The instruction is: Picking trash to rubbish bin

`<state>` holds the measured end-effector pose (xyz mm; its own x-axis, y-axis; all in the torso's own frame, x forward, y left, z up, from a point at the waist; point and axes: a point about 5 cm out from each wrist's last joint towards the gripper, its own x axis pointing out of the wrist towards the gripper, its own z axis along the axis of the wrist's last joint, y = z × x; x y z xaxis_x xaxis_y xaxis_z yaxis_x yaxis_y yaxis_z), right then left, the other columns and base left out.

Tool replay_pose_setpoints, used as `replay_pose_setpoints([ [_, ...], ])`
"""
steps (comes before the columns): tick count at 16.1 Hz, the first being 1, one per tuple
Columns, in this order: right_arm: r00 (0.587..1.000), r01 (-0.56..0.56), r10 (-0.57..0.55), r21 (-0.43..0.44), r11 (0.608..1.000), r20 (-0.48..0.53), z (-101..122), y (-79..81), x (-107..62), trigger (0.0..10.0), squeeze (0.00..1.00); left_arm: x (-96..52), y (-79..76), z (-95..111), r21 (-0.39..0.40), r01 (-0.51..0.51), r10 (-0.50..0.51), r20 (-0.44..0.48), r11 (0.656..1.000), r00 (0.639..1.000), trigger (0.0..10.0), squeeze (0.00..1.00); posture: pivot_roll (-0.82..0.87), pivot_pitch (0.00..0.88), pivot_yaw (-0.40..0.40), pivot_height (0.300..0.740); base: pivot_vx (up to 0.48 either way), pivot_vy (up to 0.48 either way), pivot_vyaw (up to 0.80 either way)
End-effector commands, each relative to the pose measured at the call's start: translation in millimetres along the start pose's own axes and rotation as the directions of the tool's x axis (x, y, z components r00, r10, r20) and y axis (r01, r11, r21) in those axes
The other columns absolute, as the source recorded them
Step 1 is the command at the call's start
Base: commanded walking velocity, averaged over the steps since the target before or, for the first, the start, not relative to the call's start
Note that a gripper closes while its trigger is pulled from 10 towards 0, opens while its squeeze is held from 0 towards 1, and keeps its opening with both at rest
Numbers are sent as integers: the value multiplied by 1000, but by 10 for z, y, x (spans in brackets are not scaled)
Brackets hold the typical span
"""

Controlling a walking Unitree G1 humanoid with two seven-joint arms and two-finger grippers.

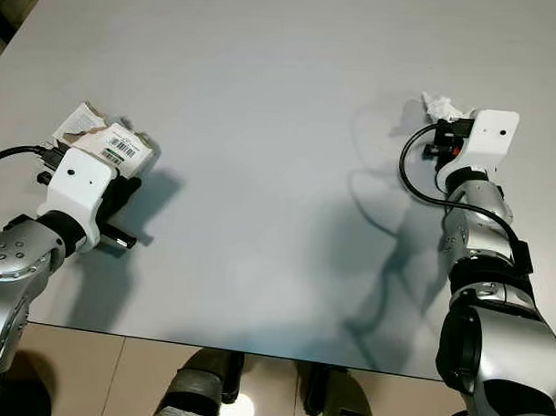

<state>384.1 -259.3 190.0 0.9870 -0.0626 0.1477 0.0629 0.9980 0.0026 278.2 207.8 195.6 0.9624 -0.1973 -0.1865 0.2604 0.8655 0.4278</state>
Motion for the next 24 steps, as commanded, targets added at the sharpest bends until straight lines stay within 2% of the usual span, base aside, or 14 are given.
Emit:
replay_pose_setpoints([
  [1, 986, -19, 26, 41, 999, -166, -438, 62, -174, 0, 0, -9, -26, -102, -11, 25, -25, -54, 1000, 998, 0, 0, 633, 369, 63, 740, 0, 0, 0],
  [9, 994, -21, 20, -6, 1000, -111, -379, 91, -159, 0, 0, 27, -25, -84, -12, 23, -23, -47, 1000, 999, 0, 0, 632, 358, 66, 740, 0, 0, 0],
  [14, 998, 46, -44, -52, 998, 33, -213, 56, -149, 0, 0, 67, -32, -76, -14, 19, -20, -39, 1000, 999, 0, 0, 615, 344, 66, 740, 0, 0, 0],
  [18, 981, 84, -66, -94, 992, 182, -70, 58, -212, 0, 0, 120, -54, -51, -14, 30, -31, -25, 999, 999, 0, 0, 592, 334, 80, 740, 0, 0, 0],
  [22, 946, 133, -98, -95, 987, 310, 104, 77, -323, 0, 0, 184, -73, -18, -8, 44, -44, -9, 999, 999, 0, 0, 573, 320, 87, 740, 0, 0, 0],
  [24, 920, 166, -108, -125, 978, 377, 217, 84, -474, 0, 0, 255, -125, 29, -20, 42, -42, 33, 999, 999, 0, 0, 528, 298, 74, 740, 0, 0, 0],
])
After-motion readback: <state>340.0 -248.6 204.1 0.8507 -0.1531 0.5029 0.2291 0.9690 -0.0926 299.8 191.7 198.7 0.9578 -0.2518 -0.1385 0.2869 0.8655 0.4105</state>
